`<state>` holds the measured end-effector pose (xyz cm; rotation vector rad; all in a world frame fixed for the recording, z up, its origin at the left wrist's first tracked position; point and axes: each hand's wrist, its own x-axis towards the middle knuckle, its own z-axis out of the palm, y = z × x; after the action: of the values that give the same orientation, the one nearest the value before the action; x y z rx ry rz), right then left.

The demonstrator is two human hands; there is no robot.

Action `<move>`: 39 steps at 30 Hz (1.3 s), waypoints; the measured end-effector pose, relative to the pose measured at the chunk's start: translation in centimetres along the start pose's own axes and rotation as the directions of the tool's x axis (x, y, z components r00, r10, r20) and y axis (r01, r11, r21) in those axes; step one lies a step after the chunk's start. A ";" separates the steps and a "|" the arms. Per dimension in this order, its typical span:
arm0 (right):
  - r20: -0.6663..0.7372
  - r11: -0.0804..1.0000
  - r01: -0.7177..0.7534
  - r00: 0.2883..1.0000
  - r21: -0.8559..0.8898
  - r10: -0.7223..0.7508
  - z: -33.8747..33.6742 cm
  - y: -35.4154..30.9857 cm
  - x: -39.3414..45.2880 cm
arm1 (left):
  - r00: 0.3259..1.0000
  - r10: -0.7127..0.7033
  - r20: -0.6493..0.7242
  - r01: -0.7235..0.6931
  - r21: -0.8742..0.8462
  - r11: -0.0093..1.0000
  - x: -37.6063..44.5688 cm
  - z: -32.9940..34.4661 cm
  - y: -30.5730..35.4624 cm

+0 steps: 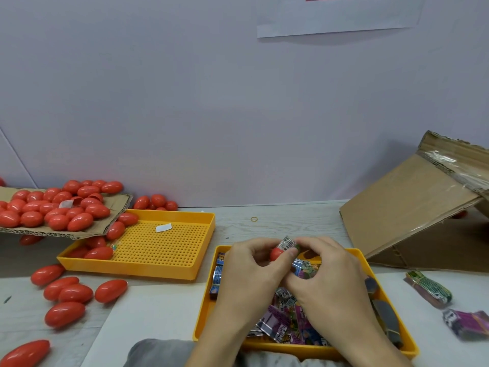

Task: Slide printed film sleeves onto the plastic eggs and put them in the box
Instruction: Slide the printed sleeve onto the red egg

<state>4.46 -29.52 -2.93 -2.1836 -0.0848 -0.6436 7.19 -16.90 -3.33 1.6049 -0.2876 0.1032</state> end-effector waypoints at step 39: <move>-0.028 0.996 0.086 0.996 0.016 -0.086 0.3 0.3 -0.1 | 1.000 0.021 -0.002 -0.021 -0.058 0.998 0.0 -0.2 0.2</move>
<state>4.59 -29.54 -3.34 -2.1630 -0.1703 -0.7186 7.19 -16.76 -3.12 1.5446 -0.3035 0.1112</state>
